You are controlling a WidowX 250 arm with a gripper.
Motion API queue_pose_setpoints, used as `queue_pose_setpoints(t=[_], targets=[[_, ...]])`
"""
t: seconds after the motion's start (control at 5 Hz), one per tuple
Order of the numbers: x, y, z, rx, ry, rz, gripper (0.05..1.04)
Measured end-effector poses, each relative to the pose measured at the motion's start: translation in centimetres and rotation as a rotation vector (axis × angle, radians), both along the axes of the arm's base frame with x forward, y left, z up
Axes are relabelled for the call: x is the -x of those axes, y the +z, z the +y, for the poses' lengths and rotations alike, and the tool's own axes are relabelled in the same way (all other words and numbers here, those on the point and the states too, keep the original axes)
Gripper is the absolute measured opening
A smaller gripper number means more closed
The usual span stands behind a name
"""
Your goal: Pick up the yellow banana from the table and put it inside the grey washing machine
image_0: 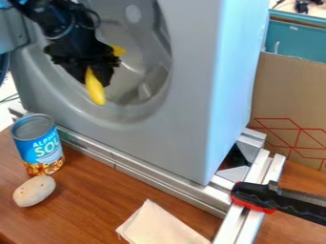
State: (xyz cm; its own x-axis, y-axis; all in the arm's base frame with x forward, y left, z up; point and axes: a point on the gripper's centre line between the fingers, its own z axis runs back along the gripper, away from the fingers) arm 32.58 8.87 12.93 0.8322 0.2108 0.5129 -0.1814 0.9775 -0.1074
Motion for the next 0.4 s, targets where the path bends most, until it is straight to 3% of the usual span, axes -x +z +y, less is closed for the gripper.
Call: queue_pose_setpoints(t=[0.2, 0.4], targets=[[-1.5, -1.1, 0.2, 0.041, 0.081, -0.013, 0.532], [-2.7, -1.9, 0.0, 0.111, 0.128, -0.027, 0.532]])
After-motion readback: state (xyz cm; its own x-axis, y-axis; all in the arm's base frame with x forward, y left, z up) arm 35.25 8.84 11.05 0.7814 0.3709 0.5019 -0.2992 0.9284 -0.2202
